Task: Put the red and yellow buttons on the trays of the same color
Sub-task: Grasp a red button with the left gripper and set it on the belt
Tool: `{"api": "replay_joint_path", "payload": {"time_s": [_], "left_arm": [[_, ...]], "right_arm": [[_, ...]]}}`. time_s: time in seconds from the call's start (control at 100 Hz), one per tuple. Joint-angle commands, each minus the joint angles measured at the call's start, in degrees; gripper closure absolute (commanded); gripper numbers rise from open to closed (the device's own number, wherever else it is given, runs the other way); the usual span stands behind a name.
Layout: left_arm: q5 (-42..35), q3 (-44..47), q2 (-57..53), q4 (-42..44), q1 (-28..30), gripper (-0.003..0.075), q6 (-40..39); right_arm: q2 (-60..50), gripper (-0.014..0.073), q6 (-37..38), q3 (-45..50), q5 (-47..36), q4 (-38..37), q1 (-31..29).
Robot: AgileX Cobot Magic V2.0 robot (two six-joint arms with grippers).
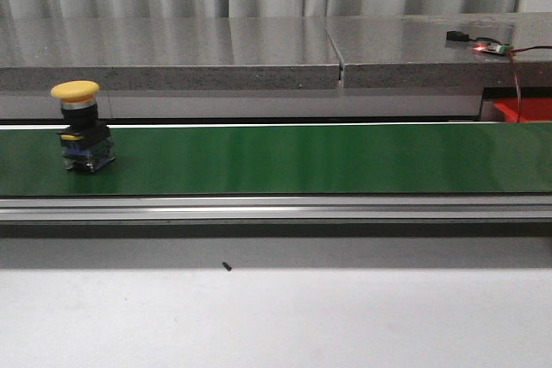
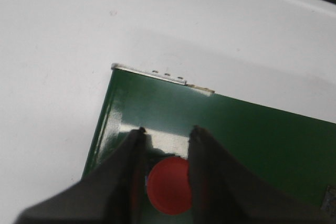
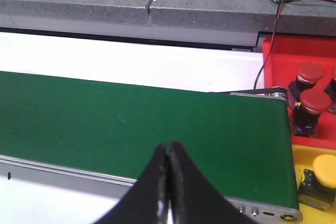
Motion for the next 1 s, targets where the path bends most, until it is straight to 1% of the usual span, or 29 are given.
{"api": "replay_joint_path", "payload": {"time_s": [0.0,0.25,0.33,0.45,0.63,0.8,0.99], "left_arm": [[-3.04,-1.54,-4.01,-1.52,-2.02,0.0736,1.69],[-3.41,-1.54,-8.07,4.99,-11.98,0.0739,1.69],[-3.45,-1.43,-9.27,5.31,-15.23,0.0739,1.69],[-4.48,0.16,-12.01,5.40,-18.60,0.0739,1.69],[-7.68,6.12,-18.34,5.40,-19.56,0.0739,1.69],[-10.88,13.96,-25.84,5.29,-19.56,0.0739,1.69],[-12.75,22.20,-34.31,4.62,-19.56,0.0739,1.69]], "right_arm": [[-0.19,0.0661,-0.45,-1.52,-2.93,1.10,0.12],[-0.19,0.0661,-0.45,-1.52,-3.78,1.10,0.12],[-0.19,0.0661,-0.45,-1.52,-3.73,1.10,0.12],[-0.19,0.0661,-0.45,-1.52,-3.73,1.10,0.12],[-0.19,0.0661,-0.45,-1.52,-3.73,1.10,0.12],[-0.19,0.0661,-0.45,-1.52,-4.44,1.15,0.07],[-0.19,0.0661,-0.45,-1.52,-3.87,1.15,0.07]]}}
